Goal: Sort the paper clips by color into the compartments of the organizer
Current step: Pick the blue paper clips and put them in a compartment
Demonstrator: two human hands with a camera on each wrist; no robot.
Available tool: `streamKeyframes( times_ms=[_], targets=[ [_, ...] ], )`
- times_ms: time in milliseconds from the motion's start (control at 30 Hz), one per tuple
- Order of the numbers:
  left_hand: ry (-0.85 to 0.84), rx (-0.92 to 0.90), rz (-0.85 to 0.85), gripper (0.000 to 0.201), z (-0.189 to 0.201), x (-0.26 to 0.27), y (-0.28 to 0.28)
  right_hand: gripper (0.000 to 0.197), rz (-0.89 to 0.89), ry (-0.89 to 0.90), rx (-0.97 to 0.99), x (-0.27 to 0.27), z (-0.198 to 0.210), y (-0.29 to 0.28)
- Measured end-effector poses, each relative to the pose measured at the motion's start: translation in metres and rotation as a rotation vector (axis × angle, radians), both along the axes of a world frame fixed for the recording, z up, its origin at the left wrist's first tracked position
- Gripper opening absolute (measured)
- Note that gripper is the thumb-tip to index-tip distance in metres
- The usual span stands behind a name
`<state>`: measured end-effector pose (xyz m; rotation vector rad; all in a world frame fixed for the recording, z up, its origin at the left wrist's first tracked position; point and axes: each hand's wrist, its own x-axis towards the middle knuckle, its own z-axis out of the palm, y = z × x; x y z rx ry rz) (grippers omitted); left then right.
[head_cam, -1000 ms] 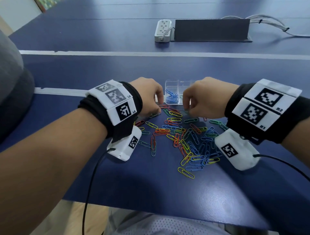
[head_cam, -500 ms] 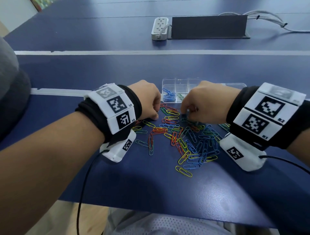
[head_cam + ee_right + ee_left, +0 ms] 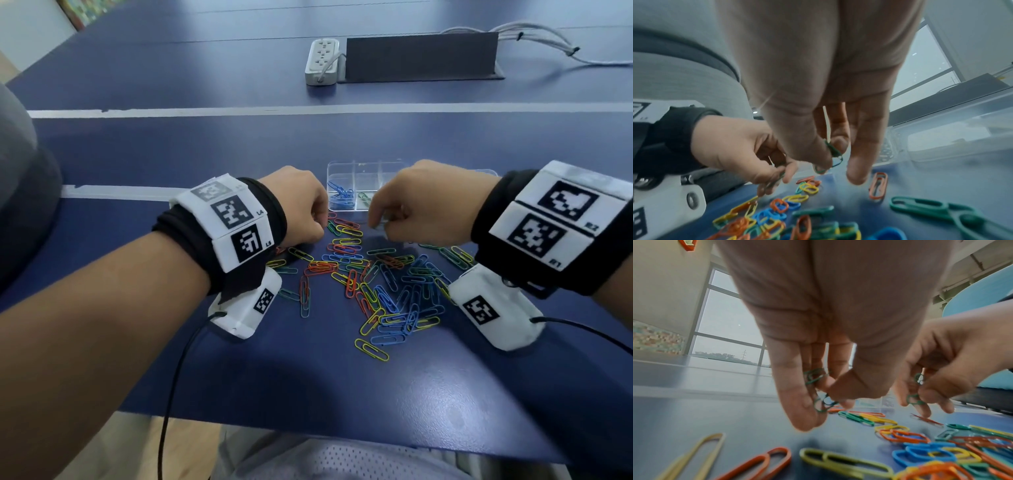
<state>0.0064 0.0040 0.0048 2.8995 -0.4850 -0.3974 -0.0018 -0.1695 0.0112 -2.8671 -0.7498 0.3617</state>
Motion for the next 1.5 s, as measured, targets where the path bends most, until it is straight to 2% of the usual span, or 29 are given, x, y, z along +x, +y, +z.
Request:
streamKeyframes(
  times_ms=[133,333,500,633,833,967,1100,1233,1367,1500],
  targets=[
    [-0.016,-0.039,0.033,0.009,0.0,0.002,-0.001,0.024,-0.008,-0.019,0.014,-0.002,0.004,-0.002],
    [0.02,-0.044,0.019,0.019,-0.006,0.005,-0.008,0.035,-0.015,0.016,0.017,-0.008,0.003,0.0],
    [-0.041,0.017,-0.058,0.015,-0.01,0.01,-0.005,0.015,-0.008,0.054,-0.001,-0.007,0.001,0.001],
    [-0.068,0.066,-0.125,0.02,-0.011,0.014,-0.006,0.017,-0.006,0.084,-0.029,-0.006,-0.002,0.004],
    [-0.074,0.086,-0.151,0.015,-0.009,0.013,-0.008,0.016,-0.005,0.046,-0.043,-0.009,-0.003,0.004],
    [-0.078,0.07,-0.147,0.011,-0.011,0.011,-0.006,0.013,-0.096,0.079,0.035,-0.008,-0.001,-0.002],
    [-0.07,0.054,-0.142,0.007,-0.011,0.008,-0.006,0.026,-0.189,0.187,0.105,-0.004,0.007,-0.019],
    [-0.06,0.024,-0.114,0.017,-0.009,0.011,-0.007,0.027,-0.289,0.224,0.111,-0.001,0.013,-0.036],
    [-0.032,0.019,-0.109,0.015,-0.008,0.014,-0.006,0.025,-0.321,0.19,0.016,-0.003,0.008,-0.041],
    [-0.02,0.022,-0.085,0.016,-0.009,0.015,-0.005,0.022,-0.258,0.095,-0.079,-0.009,0.002,-0.037]
  ],
)
